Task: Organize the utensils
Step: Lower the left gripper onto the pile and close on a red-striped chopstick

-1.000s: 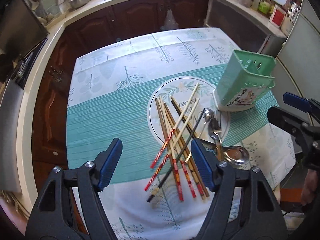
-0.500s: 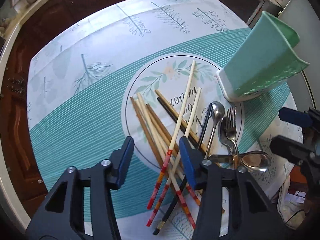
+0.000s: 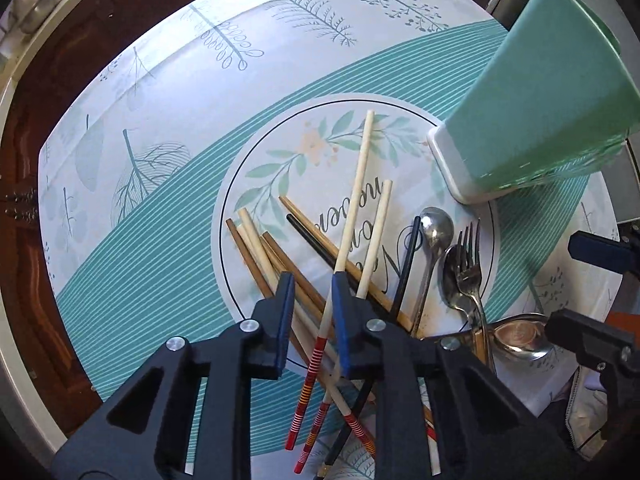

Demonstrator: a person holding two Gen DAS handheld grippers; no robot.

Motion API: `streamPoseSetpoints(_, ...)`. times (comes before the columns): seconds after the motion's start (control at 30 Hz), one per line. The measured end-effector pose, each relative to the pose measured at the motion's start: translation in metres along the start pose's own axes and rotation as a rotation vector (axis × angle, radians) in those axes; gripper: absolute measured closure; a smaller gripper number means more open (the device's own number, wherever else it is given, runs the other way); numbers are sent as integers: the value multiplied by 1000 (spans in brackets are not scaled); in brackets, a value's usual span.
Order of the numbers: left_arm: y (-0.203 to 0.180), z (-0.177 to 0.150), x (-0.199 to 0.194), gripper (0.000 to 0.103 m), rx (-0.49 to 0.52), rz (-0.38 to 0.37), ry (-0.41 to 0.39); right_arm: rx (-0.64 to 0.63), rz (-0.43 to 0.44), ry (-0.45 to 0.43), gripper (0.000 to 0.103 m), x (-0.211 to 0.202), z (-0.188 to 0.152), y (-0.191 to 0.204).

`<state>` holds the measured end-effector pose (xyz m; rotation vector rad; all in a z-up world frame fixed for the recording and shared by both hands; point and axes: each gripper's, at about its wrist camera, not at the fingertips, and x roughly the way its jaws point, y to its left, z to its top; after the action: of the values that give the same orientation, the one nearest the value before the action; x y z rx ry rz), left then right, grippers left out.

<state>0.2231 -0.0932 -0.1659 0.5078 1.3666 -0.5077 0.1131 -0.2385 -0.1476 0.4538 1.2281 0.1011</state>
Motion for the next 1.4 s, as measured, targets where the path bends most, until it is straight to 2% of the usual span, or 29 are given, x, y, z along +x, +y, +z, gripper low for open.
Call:
streamPoseSetpoints(0.27, -4, 5, 0, 91, 22, 7, 23, -3, 1, 4, 38, 3, -4, -1)
streamPoseSetpoints(0.67, -1, 11, 6, 91, 29, -41, 75, 9, 1, 10, 38, 7, -4, -5)
streamPoseSetpoints(1.0, -3, 19, 25, 91, 35, -28, 116, 5, -1, 9, 38, 9, -6, -4)
streamPoseSetpoints(1.1, -3, 20, 28, 91, 33, -27, 116, 5, -1, 10, 38, 10, -7, -4)
streamPoseSetpoints(1.17, -3, 21, 30, 97, 25, -31, 120, 7, -1, 11, 38, 10, -7, -4)
streamPoseSetpoints(1.27, -3, 16, 27, 99, 8, -22, 117, 11, 1, 14, 38, 12, -8, -4)
streamPoseSetpoints(1.4, 6, 7, 13, 100, -48, -31, 75, 11, 10, 15, 38, 13, -7, -3)
